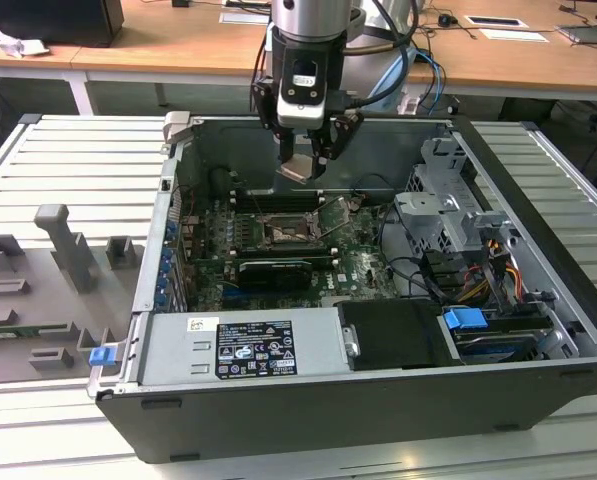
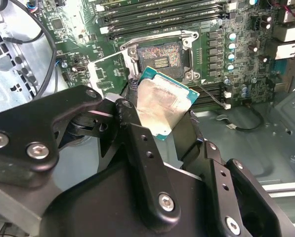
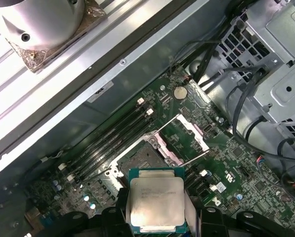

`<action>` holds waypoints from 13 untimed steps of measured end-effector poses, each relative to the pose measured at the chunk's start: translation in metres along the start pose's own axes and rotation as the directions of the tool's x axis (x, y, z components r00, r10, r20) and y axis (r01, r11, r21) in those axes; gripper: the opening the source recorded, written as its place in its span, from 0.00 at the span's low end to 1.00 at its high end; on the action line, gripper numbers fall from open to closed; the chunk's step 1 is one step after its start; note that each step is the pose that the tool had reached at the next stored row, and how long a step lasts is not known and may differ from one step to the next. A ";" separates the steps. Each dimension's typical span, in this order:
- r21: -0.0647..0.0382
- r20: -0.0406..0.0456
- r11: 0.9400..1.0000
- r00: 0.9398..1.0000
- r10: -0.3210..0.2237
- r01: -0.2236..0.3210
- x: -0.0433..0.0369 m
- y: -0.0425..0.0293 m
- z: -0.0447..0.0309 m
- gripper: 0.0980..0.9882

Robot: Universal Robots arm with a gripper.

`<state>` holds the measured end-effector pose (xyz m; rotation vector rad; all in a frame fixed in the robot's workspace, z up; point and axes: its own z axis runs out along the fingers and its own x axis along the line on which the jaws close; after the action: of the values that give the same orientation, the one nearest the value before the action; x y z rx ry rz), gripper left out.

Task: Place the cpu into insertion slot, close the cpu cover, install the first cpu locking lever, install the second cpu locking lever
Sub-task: 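Place the cpu into insertion slot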

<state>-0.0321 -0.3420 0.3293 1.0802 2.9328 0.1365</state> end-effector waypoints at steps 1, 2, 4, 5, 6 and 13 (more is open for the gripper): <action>0.000 0.000 1.000 1.000 0.006 -0.006 0.0000 0.0000 0.0001 0.48; 0.000 0.001 1.000 1.000 0.010 -0.010 0.0000 0.0000 0.0002 0.48; 0.000 0.002 1.000 1.000 0.021 -0.021 0.0000 0.0000 0.0003 0.48; -0.001 0.002 1.000 1.000 0.023 -0.023 0.0000 0.0000 0.0003 0.48; -0.001 0.002 1.000 1.000 0.026 -0.026 0.0000 0.0000 0.0004 0.48; -0.001 0.004 0.999 0.999 0.052 -0.052 0.0000 0.0000 0.0006 0.48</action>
<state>-0.0321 -0.3420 0.3288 1.1557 2.9014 0.1360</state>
